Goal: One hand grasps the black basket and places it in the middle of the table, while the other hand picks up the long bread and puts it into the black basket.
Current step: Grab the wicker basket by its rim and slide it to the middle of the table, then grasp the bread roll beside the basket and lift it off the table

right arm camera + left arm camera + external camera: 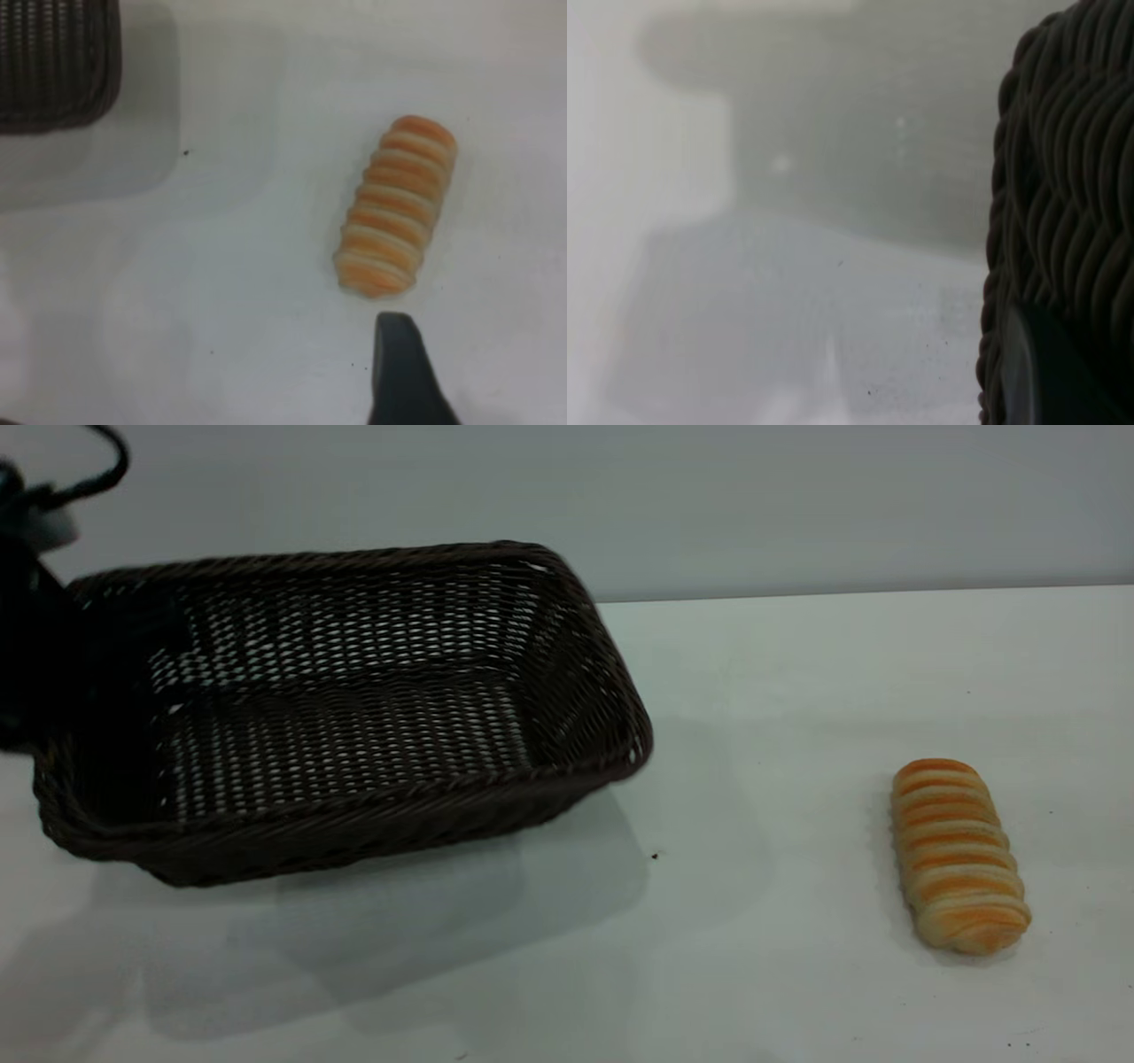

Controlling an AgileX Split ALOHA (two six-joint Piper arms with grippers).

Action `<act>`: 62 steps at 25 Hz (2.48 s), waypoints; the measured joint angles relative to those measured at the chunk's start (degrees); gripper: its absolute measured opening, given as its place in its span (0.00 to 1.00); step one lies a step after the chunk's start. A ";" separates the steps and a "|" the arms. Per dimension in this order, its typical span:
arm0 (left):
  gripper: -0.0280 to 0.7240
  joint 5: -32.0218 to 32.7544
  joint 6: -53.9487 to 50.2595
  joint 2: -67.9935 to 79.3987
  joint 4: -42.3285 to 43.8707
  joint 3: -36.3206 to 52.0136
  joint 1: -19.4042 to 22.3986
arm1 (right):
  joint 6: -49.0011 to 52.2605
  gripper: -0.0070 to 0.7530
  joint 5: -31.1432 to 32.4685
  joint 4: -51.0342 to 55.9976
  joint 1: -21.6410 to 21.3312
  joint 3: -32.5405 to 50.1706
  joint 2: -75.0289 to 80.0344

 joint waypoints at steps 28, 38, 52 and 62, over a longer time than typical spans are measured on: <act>0.65 5.89 14.29 16.22 -6.76 -14.30 -5.05 | -0.06 0.57 -0.01 0.89 0.00 0.00 0.00; 0.80 11.63 14.02 2.42 -3.85 -17.15 -4.98 | -10.73 0.57 -0.54 14.07 0.00 -1.34 7.77; 0.80 16.43 15.00 -13.64 -3.69 -17.15 -4.98 | -25.29 0.57 -8.76 25.24 0.00 -18.71 55.34; 0.80 18.86 15.00 -13.77 -3.69 -17.15 -4.98 | -25.45 0.57 -21.90 24.98 5.22 -23.73 74.55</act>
